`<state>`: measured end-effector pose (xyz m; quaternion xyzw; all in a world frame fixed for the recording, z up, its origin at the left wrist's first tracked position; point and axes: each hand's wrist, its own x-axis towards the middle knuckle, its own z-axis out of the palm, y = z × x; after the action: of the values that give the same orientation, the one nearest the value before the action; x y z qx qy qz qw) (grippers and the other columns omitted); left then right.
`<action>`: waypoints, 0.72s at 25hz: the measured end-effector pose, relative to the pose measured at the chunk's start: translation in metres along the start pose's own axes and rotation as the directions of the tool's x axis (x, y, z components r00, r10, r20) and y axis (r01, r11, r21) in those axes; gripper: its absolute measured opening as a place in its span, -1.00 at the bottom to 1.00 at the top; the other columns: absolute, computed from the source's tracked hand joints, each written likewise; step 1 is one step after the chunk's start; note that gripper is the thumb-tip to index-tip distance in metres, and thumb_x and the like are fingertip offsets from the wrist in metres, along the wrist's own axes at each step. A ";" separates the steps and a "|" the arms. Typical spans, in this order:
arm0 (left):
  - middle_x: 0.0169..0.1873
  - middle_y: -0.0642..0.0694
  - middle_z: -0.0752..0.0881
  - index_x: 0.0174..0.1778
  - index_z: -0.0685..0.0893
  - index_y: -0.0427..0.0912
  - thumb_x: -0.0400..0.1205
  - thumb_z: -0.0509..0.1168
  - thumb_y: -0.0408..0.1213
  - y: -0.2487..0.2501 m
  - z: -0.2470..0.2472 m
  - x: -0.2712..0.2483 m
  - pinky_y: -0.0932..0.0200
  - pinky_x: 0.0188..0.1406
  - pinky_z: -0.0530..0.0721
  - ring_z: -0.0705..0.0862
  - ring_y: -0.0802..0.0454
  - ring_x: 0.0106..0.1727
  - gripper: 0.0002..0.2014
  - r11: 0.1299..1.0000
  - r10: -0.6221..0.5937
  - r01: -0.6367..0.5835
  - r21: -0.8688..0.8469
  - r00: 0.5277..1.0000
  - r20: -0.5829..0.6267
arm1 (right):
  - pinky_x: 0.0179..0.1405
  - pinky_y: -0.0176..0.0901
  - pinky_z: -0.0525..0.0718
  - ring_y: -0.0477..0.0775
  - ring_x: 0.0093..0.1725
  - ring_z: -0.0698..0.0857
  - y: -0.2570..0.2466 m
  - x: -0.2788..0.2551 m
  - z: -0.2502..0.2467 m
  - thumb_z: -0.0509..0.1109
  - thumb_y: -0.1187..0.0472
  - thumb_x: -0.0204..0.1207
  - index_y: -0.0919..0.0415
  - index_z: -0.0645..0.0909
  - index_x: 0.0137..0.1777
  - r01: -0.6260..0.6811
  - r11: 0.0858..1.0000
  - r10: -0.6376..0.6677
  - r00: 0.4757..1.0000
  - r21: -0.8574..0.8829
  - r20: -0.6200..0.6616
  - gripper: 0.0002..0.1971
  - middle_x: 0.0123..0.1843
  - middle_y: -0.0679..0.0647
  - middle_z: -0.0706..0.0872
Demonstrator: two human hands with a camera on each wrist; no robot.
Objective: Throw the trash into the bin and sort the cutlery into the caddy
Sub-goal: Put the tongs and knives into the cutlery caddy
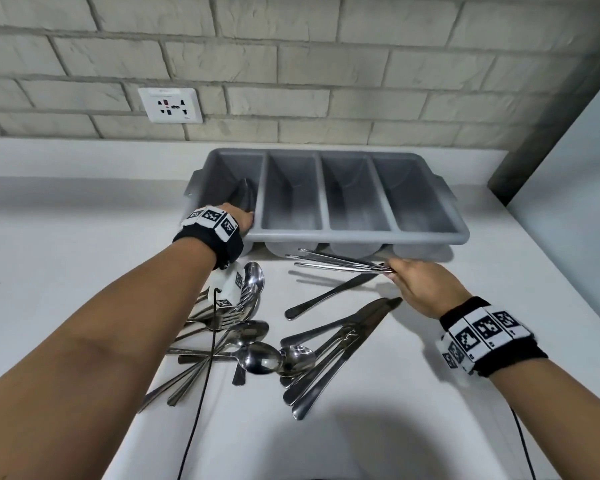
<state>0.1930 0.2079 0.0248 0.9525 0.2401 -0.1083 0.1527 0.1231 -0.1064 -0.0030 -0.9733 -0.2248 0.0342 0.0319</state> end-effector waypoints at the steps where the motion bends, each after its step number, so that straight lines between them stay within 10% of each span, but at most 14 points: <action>1: 0.47 -0.34 0.49 0.45 0.48 -0.30 0.66 0.01 0.12 0.000 0.002 0.002 -0.02 0.49 0.36 0.44 -0.28 0.50 -0.38 1.000 0.012 -0.011 -0.015 1.000 0.022 | -0.19 -0.01 0.51 0.31 -0.02 0.70 -0.002 -0.001 -0.002 0.08 0.14 0.67 0.27 0.51 0.12 -0.011 0.998 0.013 1.000 0.055 -0.025 -0.75 0.01 0.26 0.75; 6: 0.44 -0.42 0.47 0.38 0.56 -0.29 0.57 -0.04 0.27 -0.005 0.003 0.005 -0.20 0.53 0.32 0.40 -0.32 0.49 -0.25 0.990 0.030 -0.044 -0.130 0.993 -0.112 | -0.36 -0.08 0.37 0.25 -0.18 0.60 -0.031 0.012 -0.026 0.09 0.19 0.68 0.25 0.51 0.04 -0.052 0.933 0.120 0.978 0.357 -0.169 -0.81 -0.25 0.16 0.64; 9: 0.28 -0.31 0.64 0.23 0.67 -0.22 0.53 0.20 0.00 -0.012 -0.005 -0.004 -0.10 0.39 0.52 0.58 -0.27 0.32 -0.53 0.971 0.139 -0.166 -0.174 0.978 -0.157 | -0.35 -0.13 0.41 0.14 -0.27 0.54 -0.057 0.036 -0.041 0.11 0.22 0.66 0.11 0.40 -0.15 -0.060 0.821 0.199 0.962 0.568 -0.186 -0.85 -0.34 0.03 0.54; 14: 0.15 -0.23 0.76 0.13 0.72 -0.17 0.54 0.29 -0.23 -0.031 -0.012 -0.027 0.06 0.27 0.63 0.69 -0.20 0.20 -0.73 0.921 0.165 -0.235 -0.312 0.958 -0.234 | -0.44 -0.24 0.39 -0.09 -0.44 0.44 -0.090 0.103 -0.050 0.22 0.35 0.51 0.13 0.46 -0.44 -0.155 0.662 0.294 0.954 0.734 -0.064 -0.72 -0.43 -0.02 0.51; 18: -0.03 -0.23 0.78 -0.05 0.70 -0.19 0.51 0.30 -0.29 -0.054 -0.003 -0.060 0.06 0.11 0.67 0.72 -0.21 0.02 -0.85 0.896 0.158 -0.275 -0.350 0.931 -0.329 | -0.66 -0.34 0.42 -0.08 -0.49 0.35 -0.108 0.149 -0.045 0.18 0.39 0.53 0.07 0.33 -0.46 -0.273 0.699 0.255 0.959 0.661 0.126 -0.65 -0.44 0.03 0.40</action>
<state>0.1153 0.2293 0.0309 0.9293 0.1679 0.1011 0.3132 0.2135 0.0542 0.0419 -0.9174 -0.0557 0.1291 0.3724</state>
